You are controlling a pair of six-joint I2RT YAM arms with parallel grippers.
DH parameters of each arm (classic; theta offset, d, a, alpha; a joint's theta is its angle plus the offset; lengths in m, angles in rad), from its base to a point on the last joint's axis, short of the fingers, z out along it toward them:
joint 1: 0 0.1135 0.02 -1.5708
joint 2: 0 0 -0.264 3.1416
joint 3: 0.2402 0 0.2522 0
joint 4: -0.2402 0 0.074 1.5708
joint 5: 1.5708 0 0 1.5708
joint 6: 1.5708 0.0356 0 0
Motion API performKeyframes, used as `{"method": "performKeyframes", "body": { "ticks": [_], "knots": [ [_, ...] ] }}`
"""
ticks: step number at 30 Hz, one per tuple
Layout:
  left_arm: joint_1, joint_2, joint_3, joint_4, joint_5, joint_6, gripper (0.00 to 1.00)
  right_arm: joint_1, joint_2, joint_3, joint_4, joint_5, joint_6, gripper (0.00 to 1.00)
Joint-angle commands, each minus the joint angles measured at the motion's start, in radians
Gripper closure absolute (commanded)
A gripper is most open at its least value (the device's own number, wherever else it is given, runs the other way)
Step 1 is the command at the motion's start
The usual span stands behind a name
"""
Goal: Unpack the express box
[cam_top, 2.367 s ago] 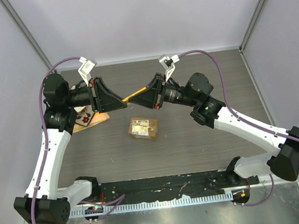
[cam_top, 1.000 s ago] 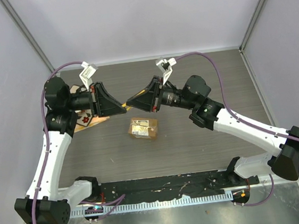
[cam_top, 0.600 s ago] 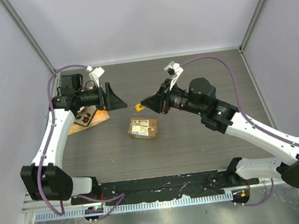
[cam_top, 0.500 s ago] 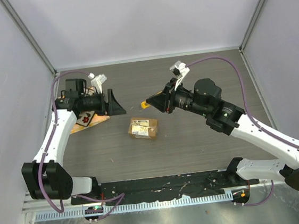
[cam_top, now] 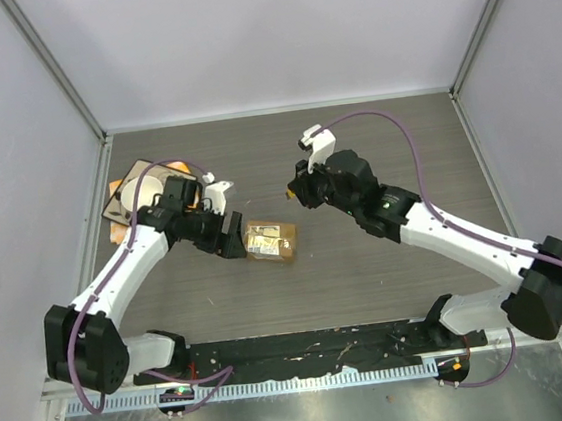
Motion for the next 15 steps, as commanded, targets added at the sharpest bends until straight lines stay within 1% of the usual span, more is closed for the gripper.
{"method": "performKeyframes", "body": {
  "ticks": [1,5,7,10,15],
  "knots": [
    [-0.006,0.033,0.005,0.049,-0.092,0.094,0.23,-0.027,0.07,-0.032,0.093,0.104,-0.068,0.99],
    [-0.008,0.073,-0.003,0.103,-0.1,0.098,0.23,-0.027,0.141,-0.048,0.113,0.128,-0.103,0.99],
    [-0.021,0.111,0.003,0.125,-0.114,0.096,0.24,-0.027,0.175,-0.057,0.155,0.13,-0.111,0.99],
    [-0.032,0.149,0.013,0.14,-0.128,0.096,0.25,-0.027,0.199,-0.069,0.169,0.118,-0.114,0.99],
    [-0.043,0.166,0.011,0.172,-0.163,0.093,0.25,-0.028,0.201,-0.104,0.199,0.087,-0.086,0.99]
  ]
}}
